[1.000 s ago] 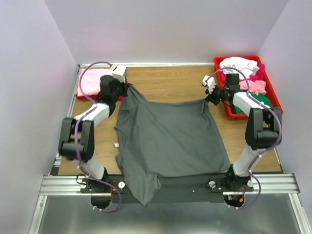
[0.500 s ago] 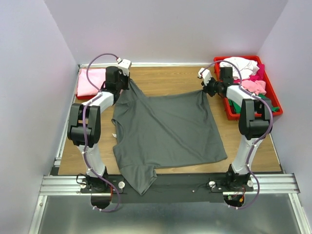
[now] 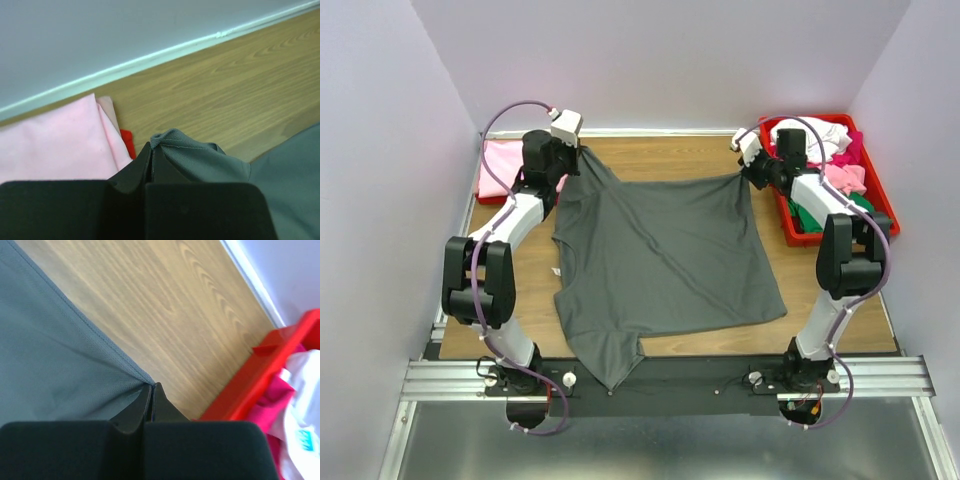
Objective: Fold and stack the t-shirts
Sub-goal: Flatten the tshirt out
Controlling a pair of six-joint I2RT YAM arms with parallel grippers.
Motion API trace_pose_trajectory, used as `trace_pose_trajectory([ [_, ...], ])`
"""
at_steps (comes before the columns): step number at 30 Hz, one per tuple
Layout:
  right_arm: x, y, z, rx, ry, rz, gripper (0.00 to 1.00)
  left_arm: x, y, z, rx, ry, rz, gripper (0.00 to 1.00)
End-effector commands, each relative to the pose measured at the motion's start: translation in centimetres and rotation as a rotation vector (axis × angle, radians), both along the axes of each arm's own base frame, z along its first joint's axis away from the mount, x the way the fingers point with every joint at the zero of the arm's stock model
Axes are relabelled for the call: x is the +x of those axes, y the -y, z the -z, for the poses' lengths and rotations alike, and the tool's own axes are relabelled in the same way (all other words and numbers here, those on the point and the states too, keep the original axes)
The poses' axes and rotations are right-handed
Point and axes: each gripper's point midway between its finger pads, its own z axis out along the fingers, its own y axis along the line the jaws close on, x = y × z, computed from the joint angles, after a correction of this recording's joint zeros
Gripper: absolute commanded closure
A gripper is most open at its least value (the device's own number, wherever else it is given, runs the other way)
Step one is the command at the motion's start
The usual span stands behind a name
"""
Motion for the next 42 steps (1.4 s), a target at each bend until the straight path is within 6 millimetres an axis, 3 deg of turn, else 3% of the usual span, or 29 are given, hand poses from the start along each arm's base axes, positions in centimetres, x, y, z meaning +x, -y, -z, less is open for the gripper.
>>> trace_pose_trajectory([
  [1,0.1,1.3,-2.3,-0.026,0.049,0.082,1.00,-0.3,0.6,-0.3,-0.013,0.012,0.047,1.00],
  [3,-0.9,1.2,-2.6,-0.025,0.050,0.069,1.00,-0.4,0.6,-0.2,-0.023,0.005,0.041,1.00],
  [5,-2.4,0.4,-5.0,-0.004,0.085,0.015,1.00,-1.2,0.2,-1.3,-0.023,0.029,0.020,1.00],
  [6,-3.2,0.0,-5.5,0.003,0.087,-0.007,1.00,-2.3,-0.3,-2.6,-0.022,0.059,0.004,1.00],
  [8,-5.2,-0.8,-8.9,0.025,0.122,-0.052,1.00,-3.6,-1.4,-4.6,-0.018,0.111,-0.048,1.00],
  [9,-5.9,-1.1,-10.7,0.023,0.155,-0.076,0.99,-5.4,-1.8,-7.2,-0.029,0.172,-0.060,1.00],
  [11,-7.6,-1.6,-13.5,0.031,0.188,-0.109,1.00,-7.5,-2.5,-10.2,-0.056,0.242,-0.090,1.00],
  [12,-9.1,-1.8,-17.1,0.031,0.263,-0.127,1.00,-10.0,-2.9,-13.4,-0.078,0.321,-0.091,1.00],
  [13,-9.9,-2.1,-18.8,0.035,0.285,-0.139,1.00,-11.3,-3.2,-14.9,-0.094,0.360,-0.100,1.00],
  [14,-11.6,-2.2,-22.9,0.046,0.335,-0.150,0.99,-14.3,-3.7,-18.4,-0.125,0.452,-0.109,1.00],
  [16,-13.5,-2.5,-27.4,0.067,0.392,-0.159,1.00,-17.6,-4.1,-21.8,-0.191,0.537,-0.114,1.00],
  [17,-15.1,-2.6,-31.0,0.078,0.445,-0.170,1.00,-19.2,-4.6,-23.5,-0.219,0.582,-0.127,1.00],
  [18,-16.8,-2.6,-33.9,0.086,0.504,-0.173,1.00,-22.8,-4.9,-26.9,-0.275,0.677,-0.117,1.00],
  [20,-19.4,-2.6,-37.7,0.101,0.578,-0.179,0.99,-26.5,-5.5,-30.2,-0.327,0.776,-0.109,1.00],
  [21,-21.4,-2.6,-41.6,0.111,0.669,-0.181,1.00,-30.1,-5.9,-33.3,-0.371,0.869,-0.094,1.00],
  [22,-23.0,-2.4,-43.6,0.117,0.723,-0.180,1.00,-31.9,-6.1,-34.9,-0.390,0.916,-0.087,1.00],
  [23,-25.2,-2.2,-46.8,0.123,0.805,-0.170,1.00,-35.0,-6.5,-37.6,-0.419,0.994,-0.074,1.00],
  [28,-28.7,-0.6,-52.6,0.114,0.969,-0.090,1.00,-41.1,-6.5,-43.3,-0.445,1.146,-0.006,1.00],
  [32,-27.0,0.6,-52.2,0.070,0.968,-0.026,0.99,-41.1,-6.3,-45.0,-0.419,1.171,0.004,1.00],
  [35,-23.2,1.2,-49.4,0.029,0.892,0.015,0.99,-37.7,-6.1,-43.9,-0.382,1.119,-0.022,1.00],
  [36,-21.9,1.3,-48.3,0.021,0.867,0.024,1.00,-35.0,-5.8,-42.2,-0.364,1.062,-0.032,1.00],
  [37,-20.5,1.4,-46.9,0.012,0.832,0.033,1.00,-33.6,-5.7,-41.3,-0.358,1.040,-0.038,1.00],
  [39,-17.2,1.6,-42.4,-0.026,0.732,0.047,0.99,-30.4,-5.3,-38.6,-0.339,0.972,-0.050,1.00],
  [40,-15.6,1.7,-40.6,-0.033,0.696,0.051,1.00,-26.9,-4.8,-35.2,-0.327,0.880,-0.056,1.00],
  [41,-13.8,1.4,-36.0,-0.042,0.595,0.037,1.00,-25.0,-4.4,-33.0,-0.317,0.828,-0.053,1.00],
  [42,-12.9,1.1,-33.5,-0.049,0.544,0.017,1.00,-23.2,-4.0,-30.6,-0.312,0.771,-0.050,1.00],
])
